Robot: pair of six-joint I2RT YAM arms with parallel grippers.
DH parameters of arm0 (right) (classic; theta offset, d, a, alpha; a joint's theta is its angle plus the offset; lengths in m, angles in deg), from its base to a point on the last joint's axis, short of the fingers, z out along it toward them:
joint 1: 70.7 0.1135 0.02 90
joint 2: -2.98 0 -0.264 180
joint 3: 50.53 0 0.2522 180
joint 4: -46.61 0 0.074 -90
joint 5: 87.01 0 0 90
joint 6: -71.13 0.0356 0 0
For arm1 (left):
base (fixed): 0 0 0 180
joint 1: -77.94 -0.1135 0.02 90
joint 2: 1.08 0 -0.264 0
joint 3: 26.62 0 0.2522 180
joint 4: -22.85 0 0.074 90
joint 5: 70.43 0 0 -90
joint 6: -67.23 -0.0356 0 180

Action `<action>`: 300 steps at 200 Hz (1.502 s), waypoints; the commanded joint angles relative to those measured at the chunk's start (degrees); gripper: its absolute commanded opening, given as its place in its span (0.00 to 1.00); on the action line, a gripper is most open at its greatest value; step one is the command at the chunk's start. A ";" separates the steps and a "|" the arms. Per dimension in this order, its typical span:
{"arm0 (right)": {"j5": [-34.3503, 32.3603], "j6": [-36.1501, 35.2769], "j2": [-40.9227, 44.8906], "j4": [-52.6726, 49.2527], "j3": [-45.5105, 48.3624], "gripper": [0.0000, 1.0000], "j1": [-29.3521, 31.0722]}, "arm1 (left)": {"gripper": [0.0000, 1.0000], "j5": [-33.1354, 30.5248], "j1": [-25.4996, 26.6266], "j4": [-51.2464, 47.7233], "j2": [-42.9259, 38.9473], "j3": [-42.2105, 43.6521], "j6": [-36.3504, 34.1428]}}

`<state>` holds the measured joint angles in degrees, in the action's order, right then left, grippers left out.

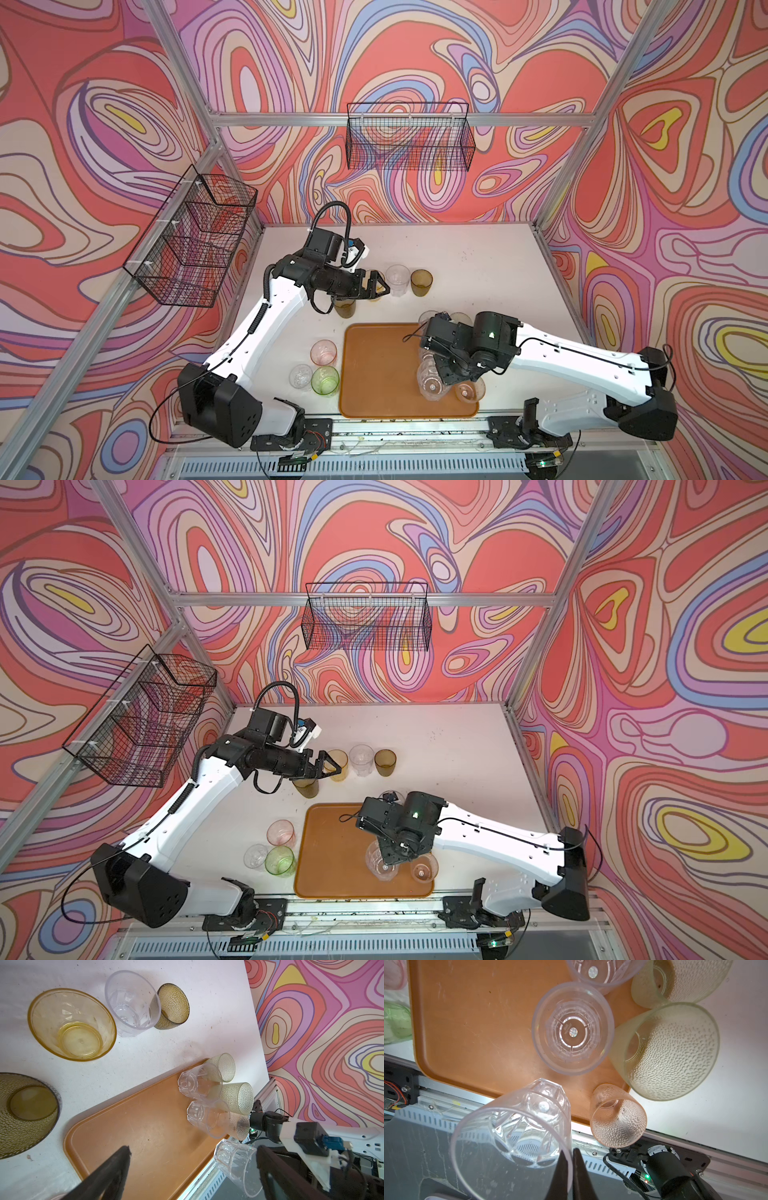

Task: Place the glasses into the tray
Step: 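Carry the held clear glass toward the tray edge nearest the robot, then lower the held clear glass onto the tray beside the pale green glasses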

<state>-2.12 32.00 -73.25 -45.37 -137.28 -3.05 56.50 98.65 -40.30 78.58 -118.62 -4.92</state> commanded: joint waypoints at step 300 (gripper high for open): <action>-0.70 -4.02 2.40 14.23 18.58 0.00 0.54 | 0.97 -0.13 0.94 2.45 0.59 0.28 1.05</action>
<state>-1.74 28.30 -70.76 -31.01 -119.38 -2.85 56.61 99.35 -38.71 78.99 -118.68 -4.03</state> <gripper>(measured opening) 0.049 0.973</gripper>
